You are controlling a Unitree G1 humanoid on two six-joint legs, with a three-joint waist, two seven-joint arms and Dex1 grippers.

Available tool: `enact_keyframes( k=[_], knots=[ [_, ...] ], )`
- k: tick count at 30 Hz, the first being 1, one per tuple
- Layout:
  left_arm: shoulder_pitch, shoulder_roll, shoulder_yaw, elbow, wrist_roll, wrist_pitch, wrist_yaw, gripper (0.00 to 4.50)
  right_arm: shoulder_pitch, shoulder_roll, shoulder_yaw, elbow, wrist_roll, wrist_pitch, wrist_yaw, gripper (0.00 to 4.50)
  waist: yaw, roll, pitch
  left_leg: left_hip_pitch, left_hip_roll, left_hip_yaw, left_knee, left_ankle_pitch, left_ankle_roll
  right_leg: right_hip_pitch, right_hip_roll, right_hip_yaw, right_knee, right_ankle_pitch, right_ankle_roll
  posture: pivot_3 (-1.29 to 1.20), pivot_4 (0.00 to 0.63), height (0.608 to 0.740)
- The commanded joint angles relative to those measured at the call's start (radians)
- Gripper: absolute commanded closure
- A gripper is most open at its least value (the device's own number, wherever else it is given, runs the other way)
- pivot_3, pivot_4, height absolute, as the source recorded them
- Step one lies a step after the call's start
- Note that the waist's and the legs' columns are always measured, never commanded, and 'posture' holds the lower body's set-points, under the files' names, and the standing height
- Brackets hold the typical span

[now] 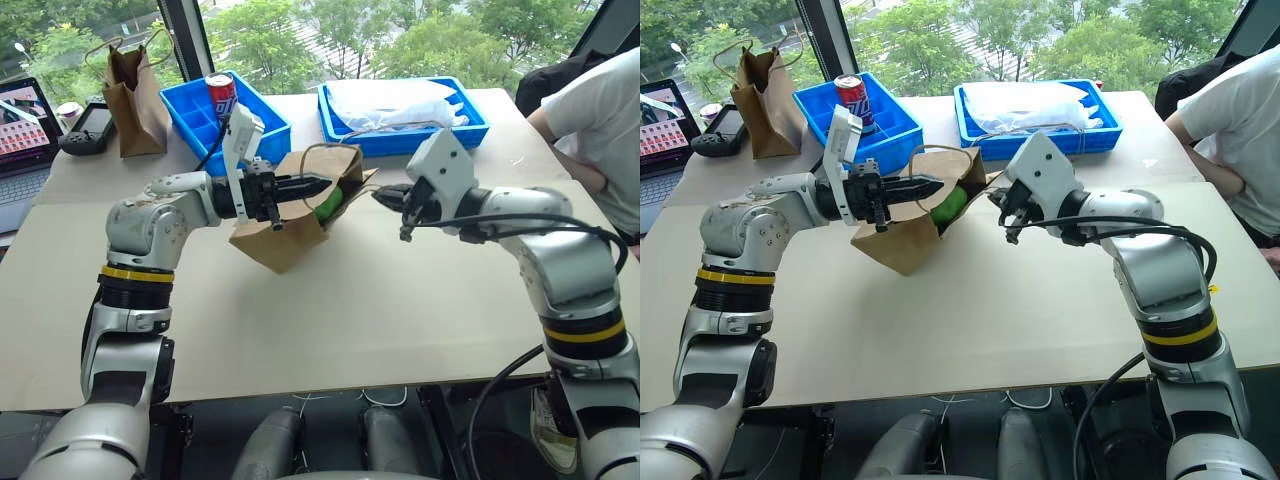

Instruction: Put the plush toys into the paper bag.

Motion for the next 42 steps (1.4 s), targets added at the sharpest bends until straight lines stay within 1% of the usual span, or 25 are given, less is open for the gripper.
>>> enact_keyframes(
  k=[1, 6, 9, 12, 14, 17, 20, 21, 22, 23, 24, 25, 26, 27, 28, 29, 30, 31, 32, 35, 39, 41, 42],
  knots=[
    [-0.051, -0.028, 0.034, 0.042, 0.036, -0.095, 0.039, 4.5, -0.087, -0.027, -0.039, -0.012, -0.009, -0.045, 0.006, 4.48, 0.001, 0.0, 0.0, 0.0, 0.0, 0.0, 0.0, 0.0, 0.0, 0.0, 0.0, 0.0, 0.0, 0.0, 0.0, 0.0, 0.15, 0.74],
    [-0.063, -0.042, 0.043, 0.084, 0.068, -0.155, 0.064, 4.5, -0.137, -0.044, -0.03, -0.047, 0.009, -0.021, 0.023, 4.48, 0.0, 0.0, 0.0, 0.0, 0.0, 0.0, 0.0, 0.0, 0.0, 0.0, 0.0, 0.0, 0.0, 0.0, 0.0, 0.0, 0.15, 0.74],
    [-0.046, -0.048, 0.05, 0.062, 0.059, -0.144, 0.073, 4.5, -0.138, -0.054, -0.023, -0.086, 0.05, 0.025, 0.056, 4.48, -0.001, 0.0, 0.0, -0.003, 0.0, 0.0, 0.0, 0.0, 0.0, -0.003, 0.0, 0.0, 0.0, 0.0, 0.0, 0.0, 0.15, 0.74],
    [0.0, -0.039, 0.046, 0.004, 0.04, -0.1, 0.072, 4.5, -0.122, -0.069, -0.003, -0.119, 0.085, 0.062, 0.098, 4.48, -0.002, 0.0, 0.0, -0.006, 0.0, 0.0, 0.0, 0.001, -0.001, -0.006, 0.0, 0.0, 0.001, 0.0, 0.0, 0.0, 0.15, 0.74],
    [0.023, -0.025, 0.042, -0.027, 0.021, -0.045, 0.063, 4.5, -0.116, -0.079, 0.006, -0.136, 0.107, 0.086, 0.121, 4.48, -0.003, 0.0, 0.0, -0.006, 0.0, 0.0, 0.0, 0.003, -0.006, -0.007, 0.0, 0.001, 0.001, 0.0, 0.0, 0.0, 0.15, 0.74],
    [0.048, 0.001, 0.035, -0.072, -0.004, 0.028, 0.043, 4.5, -0.106, -0.114, 0.028, -0.16, 0.12, 0.091, 0.165, 4.48, -0.002, 0.0, 0.0, -0.007, 0.0, 0.0, 0.0, 0.003, -0.005, -0.008, 0.0, 0.001, 0.001, 0.0, 0.0, 0.0, 0.15, 0.74],
    [0.052, 0.011, 0.041, -0.094, -0.022, 0.058, 0.04, 4.5, -0.107, -0.114, 0.017, -0.159, 0.137, 0.099, 0.168, 4.48, -0.002, 0.0, 0.0, -0.007, 0.0, 0.0, 0.0, 0.002, -0.004, -0.008, 0.0, 0.001, 0.001, 0.0, 0.0, 0.0, 0.15, 0.74],
    [0.054, 0.017, 0.043, -0.103, -0.028, 0.062, 0.033, 4.5, -0.112, -0.111, 0.005, -0.152, 0.145, 0.098, 0.167, 4.48, -0.001, 0.0, 0.0, -0.007, 0.0, 0.0, 0.0, 0.001, -0.001, -0.008, 0.0, 0.001, 0.001, 0.0, 0.0, 0.0, 0.15, 0.74],
    [0.051, 0.019, 0.061, -0.107, -0.063, 0.1, 0.026, 4.5, -0.119, -0.111, -0.01, -0.143, 0.151, 0.096, 0.165, 4.48, -0.001, 0.0, 0.0, -0.007, 0.0, 0.0, 0.0, 0.001, -0.001, -0.008, 0.0, 0.001, 0.002, 0.0, 0.0, 0.0, 0.15, 0.74],
    [0.048, 0.019, 0.079, -0.107, -0.085, 0.125, 0.034, 4.21, -0.127, -0.114, -0.024, -0.133, 0.16, 0.096, 0.166, 3.86, -0.001, 0.0, 0.0, -0.007, 0.0, 0.0, 0.001, 0.001, -0.001, -0.008, 0.0, 0.001, 0.002, 0.0, 0.0, 0.0, 0.15, 0.74],
    [0.041, 0.023, 0.094, -0.1, -0.099, 0.144, 0.04, 3.92, -0.136, -0.122, -0.039, -0.121, 0.166, 0.088, 0.172, 3.71, -0.001, 0.0, 0.0, -0.007, 0.0, 0.0, 0.001, 0.001, -0.001, -0.008, 0.0, 0.001, 0.002, 0.0, 0.0, 0.0, 0.15, 0.74],
    [0.036, 0.026, 0.103, -0.095, -0.107, 0.156, 0.046, 3.65, -0.142, -0.129, -0.048, -0.114, 0.171, 0.083, 0.176, 3.33, -0.001, 0.0, 0.0, -0.007, 0.0, 0.0, 0.001, 0.001, -0.001, -0.008, 0.0, 0.001, 0.002, 0.0, 0.0, 0.0, 0.15, 0.74],
    [0.035, 0.033, 0.102, -0.094, -0.105, 0.158, 0.043, 3.36, -0.147, -0.134, -0.058, -0.108, 0.181, 0.082, 0.18, 3.04, -0.001, 0.0, 0.0, -0.007, 0.0, 0.0, 0.001, 0.001, -0.001, -0.008, 0.0, 0.001, 0.002, 0.0, 0.0, 0.0, 0.15, 0.74],
    [0.034, 0.04, 0.104, -0.092, -0.103, 0.155, 0.041, 2.93, -0.152, -0.141, -0.069, -0.102, 0.189, 0.081, 0.187, 2.65, -0.001, 0.0, 0.0, -0.007, 0.0, 0.0, 0.001, 0.001, -0.001, -0.008, 0.0, 0.001, 0.002, 0.0, 0.0, 0.0, 0.15, 0.74],
    [0.027, 0.051, 0.111, -0.08, -0.101, 0.153, 0.036, 2.65, -0.158, -0.155, -0.085, -0.092, 0.2, 0.079, 0.198, 2.37, -0.001, 0.0, 0.0, -0.007, 0.0, 0.0, 0.001, 0.001, -0.001, -0.008, 0.0, 0.001, 0.002, 0.0, 0.0, 0.0, 0.15, 0.74],
    [0.022, 0.059, 0.116, -0.07, -0.101, 0.151, 0.034, 2.18, -0.162, -0.165, -0.095, -0.084, 0.207, 0.078, 0.206, 1.95, -0.001, 0.0, 0.0, -0.007, 0.0, 0.0, 0.001, 0.001, -0.001, -0.008, 0.0, 0.0, 0.002, 0.0, 0.0, 0.0, 0.15, 0.74],
    [0.018, 0.067, 0.119, -0.061, -0.099, 0.146, 0.03, 1.94, -0.165, -0.174, -0.103, -0.078, 0.212, 0.075, 0.213, 1.71, -0.001, 0.0, 0.0, -0.007, 0.0, 0.0, 0.001, 0.001, -0.002, -0.008, 0.0, 0.001, 0.002, 0.0, 0.0, 0.0, 0.15, 0.74],
    [0.012, 0.077, 0.127, -0.053, -0.104, 0.146, 0.023, 1.48, -0.168, -0.182, -0.116, -0.071, 0.22, 0.074, 0.217, 1.29, -0.001, 0.0, 0.0, -0.007, 0.0, 0.0, 0.001, 0.001, -0.002, -0.008, 0.0, 0.001, 0.002, 0.0, 0.0, 0.0, 0.15, 0.74],
    [0.004, 0.086, 0.138, -0.043, -0.112, 0.145, 0.014, 1.15, -0.174, -0.186, -0.133, -0.063, 0.232, 0.075, 0.219, 0.96, -0.001, 0.0, 0.0, -0.007, 0.0, 0.0, 0.001, 0.001, -0.002, -0.008, 0.0, 0.001, 0.002, 0.0, 0.0, 0.0, 0.15, 0.74],
    [-0.016, 0.134, 0.209, -0.007, -0.153, 0.141, -0.027, 0.07, -0.208, -0.191, -0.227, -0.044, 0.299, 0.101, 0.209, 0.0, -0.002, 0.0, 0.0, -0.007, 0.0, 0.0, 0.001, 0.001, -0.001, -0.008, 0.0, 0.001, 0.002, 0.0, 0.0, 0.0, 0.15, 0.74],
    [0.012, 0.186, 0.268, 0.01, -0.181, 0.123, -0.087, 0.03, -0.199, -0.224, -0.311, -0.061, 0.389, 0.171, 0.208, 0.0, -0.002, 0.0, 0.0, -0.008, 0.001, 0.001, 0.0, 0.001, -0.002, -0.01, 0.0, 0.001, 0.003, 0.0, 0.0, 0.0, 0.15, 0.74],
    [0.029, 0.188, 0.354, 0.075, -0.264, 0.193, -0.094, 0.03, -0.161, -0.244, -0.35, -0.076, 0.428, 0.192, 0.212, 0.0, -0.001, 0.0, 0.0, -0.008, 0.001, 0.001, 0.0, 0.001, -0.002, -0.009, 0.0, 0.001, 0.002, 0.0, 0.0, 0.0, 0.15, 0.74],
    [0.076, 0.197, 0.343, 0.083, -0.24, 0.165, -0.119, 0.01, -0.124, -0.248, -0.359, -0.085, 0.434, 0.191, 0.207, 0.26, -0.001, 0.0, 0.0, -0.008, 0.001, 0.001, 0.0, 0.0, 0.0, -0.009, 0.0, 0.001, 0.002, 0.0, 0.0, 0.0, 0.15, 0.74]
  ],
)
